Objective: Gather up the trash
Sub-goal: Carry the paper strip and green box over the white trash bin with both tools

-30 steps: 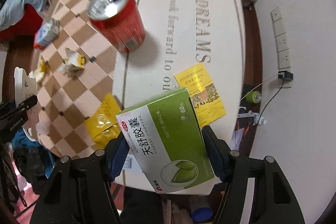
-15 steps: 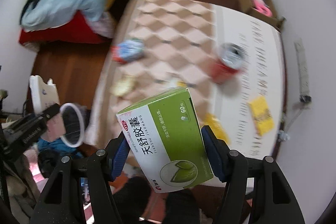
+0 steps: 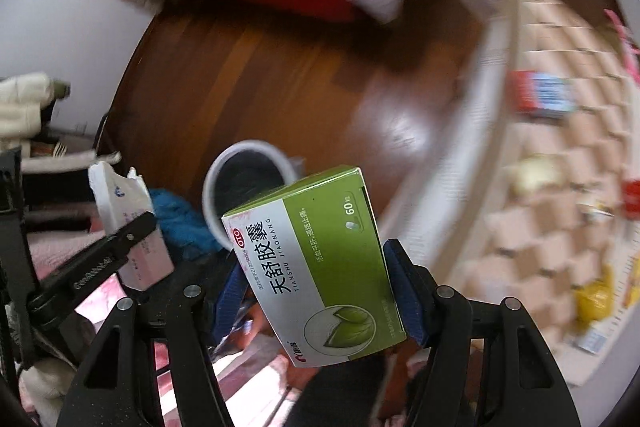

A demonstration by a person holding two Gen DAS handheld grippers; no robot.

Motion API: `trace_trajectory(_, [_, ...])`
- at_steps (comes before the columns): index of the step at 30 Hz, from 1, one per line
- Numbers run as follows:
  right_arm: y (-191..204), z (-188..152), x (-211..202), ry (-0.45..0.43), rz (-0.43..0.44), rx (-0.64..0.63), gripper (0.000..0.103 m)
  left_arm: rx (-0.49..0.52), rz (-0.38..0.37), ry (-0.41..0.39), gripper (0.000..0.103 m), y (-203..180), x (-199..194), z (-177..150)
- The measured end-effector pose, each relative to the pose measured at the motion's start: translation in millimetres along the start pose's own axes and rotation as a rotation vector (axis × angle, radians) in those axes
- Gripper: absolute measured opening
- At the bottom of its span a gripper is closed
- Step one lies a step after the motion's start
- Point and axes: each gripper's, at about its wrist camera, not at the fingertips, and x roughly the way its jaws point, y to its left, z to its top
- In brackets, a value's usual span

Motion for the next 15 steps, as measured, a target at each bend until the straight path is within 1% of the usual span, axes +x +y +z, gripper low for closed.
trace_trajectory(3, [42, 10, 63, 0.053, 0.025, -0.027, 0.068, -0.091, -0.011, 0.055, 0.032, 52, 47, 8])
trace_trajectory(5, [63, 16, 103, 0.074, 0.017, -0.049, 0.068, -0.147, -0.028, 0.091, 0.032, 83, 83, 13])
trace_trajectory(7, [81, 20, 142, 0.107, 0.014, -0.065, 0.068, -0.192, -0.039, 0.117, 0.032, 106, 110, 18])
trace_trajectory(11, [104, 29, 212, 0.152, 0.002, -0.097, 0.068, -0.280, -0.105, 0.163, 0.032, 140, 168, 27])
trace_trajectory(15, [112, 38, 267, 0.175, -0.019, -0.126, 0.068, -0.329, -0.164, 0.188, 0.033, 156, 203, 34])
